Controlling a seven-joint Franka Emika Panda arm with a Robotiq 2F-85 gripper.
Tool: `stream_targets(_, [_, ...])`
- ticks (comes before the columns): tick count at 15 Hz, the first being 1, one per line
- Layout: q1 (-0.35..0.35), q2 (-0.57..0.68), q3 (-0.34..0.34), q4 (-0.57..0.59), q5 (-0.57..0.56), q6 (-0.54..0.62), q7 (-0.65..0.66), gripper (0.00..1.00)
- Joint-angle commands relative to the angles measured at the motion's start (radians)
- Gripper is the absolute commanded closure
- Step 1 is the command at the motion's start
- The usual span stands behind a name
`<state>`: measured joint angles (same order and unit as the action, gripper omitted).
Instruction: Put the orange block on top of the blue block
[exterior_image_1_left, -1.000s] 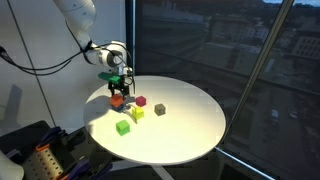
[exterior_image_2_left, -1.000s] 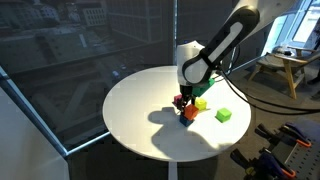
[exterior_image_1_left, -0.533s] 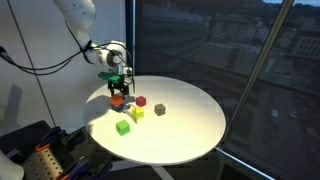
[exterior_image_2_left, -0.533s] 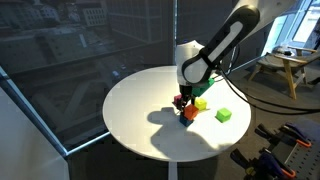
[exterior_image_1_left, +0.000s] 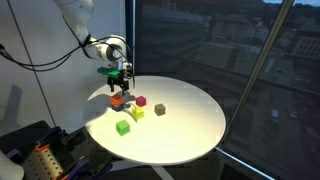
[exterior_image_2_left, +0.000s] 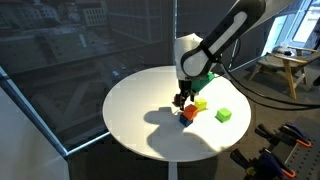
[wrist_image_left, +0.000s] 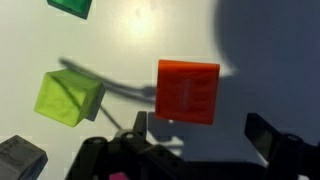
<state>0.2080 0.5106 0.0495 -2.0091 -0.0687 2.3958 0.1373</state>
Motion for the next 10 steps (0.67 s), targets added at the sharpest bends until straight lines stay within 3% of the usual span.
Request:
stream_targets(1, [-0.011, -0.050, 0.005, -0.003, 0.019, -0.049, 0.036, 0.00])
stream_targets(10, [-0.017, -0.128, 0.003, -0.013, 0.050, -0.104, 0.134, 0.00])
